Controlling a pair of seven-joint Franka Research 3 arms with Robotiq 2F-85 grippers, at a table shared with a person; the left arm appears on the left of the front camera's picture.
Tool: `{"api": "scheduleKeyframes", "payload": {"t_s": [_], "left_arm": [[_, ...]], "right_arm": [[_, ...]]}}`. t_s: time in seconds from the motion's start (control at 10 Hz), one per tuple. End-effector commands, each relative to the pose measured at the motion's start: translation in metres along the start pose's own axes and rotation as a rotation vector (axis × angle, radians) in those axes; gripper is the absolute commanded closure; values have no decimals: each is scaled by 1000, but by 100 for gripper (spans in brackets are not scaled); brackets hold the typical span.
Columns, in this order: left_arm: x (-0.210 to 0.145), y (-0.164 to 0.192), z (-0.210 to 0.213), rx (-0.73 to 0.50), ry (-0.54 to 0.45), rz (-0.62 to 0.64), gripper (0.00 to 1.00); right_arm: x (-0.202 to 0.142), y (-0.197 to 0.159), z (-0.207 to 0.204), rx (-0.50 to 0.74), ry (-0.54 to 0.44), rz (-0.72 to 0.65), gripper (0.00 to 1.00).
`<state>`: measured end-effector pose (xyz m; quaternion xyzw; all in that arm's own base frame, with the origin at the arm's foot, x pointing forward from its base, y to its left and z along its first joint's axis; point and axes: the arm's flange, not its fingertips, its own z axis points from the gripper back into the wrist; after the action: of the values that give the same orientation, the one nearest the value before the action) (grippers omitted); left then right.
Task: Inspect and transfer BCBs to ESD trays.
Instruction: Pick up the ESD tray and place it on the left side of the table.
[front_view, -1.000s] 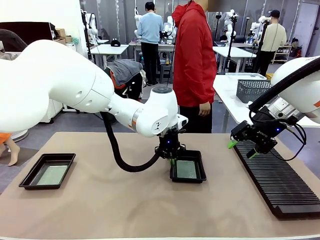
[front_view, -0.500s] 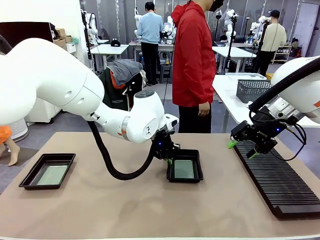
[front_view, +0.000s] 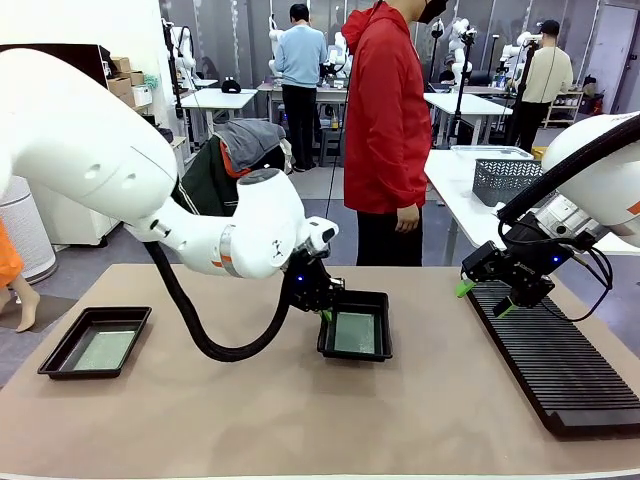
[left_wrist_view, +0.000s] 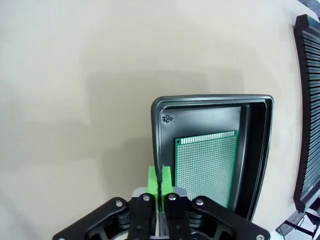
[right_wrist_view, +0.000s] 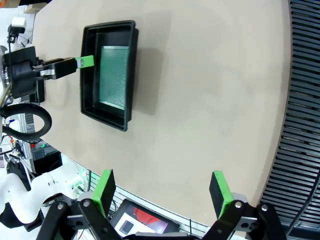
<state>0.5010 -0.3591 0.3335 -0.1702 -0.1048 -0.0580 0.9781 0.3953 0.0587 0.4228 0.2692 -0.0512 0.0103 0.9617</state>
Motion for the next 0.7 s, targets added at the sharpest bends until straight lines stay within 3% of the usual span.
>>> {"api": "scheduleKeyframes", "payload": {"t_s": [0.0,0.6], "left_arm": [[-12,33,20,-72,18,-12,97],[-44,112,64,-57,21,8,97]], "right_arm": [[2,3,0,-4,3,-18,0],[2,3,0,-4,3,-18,0]]}}
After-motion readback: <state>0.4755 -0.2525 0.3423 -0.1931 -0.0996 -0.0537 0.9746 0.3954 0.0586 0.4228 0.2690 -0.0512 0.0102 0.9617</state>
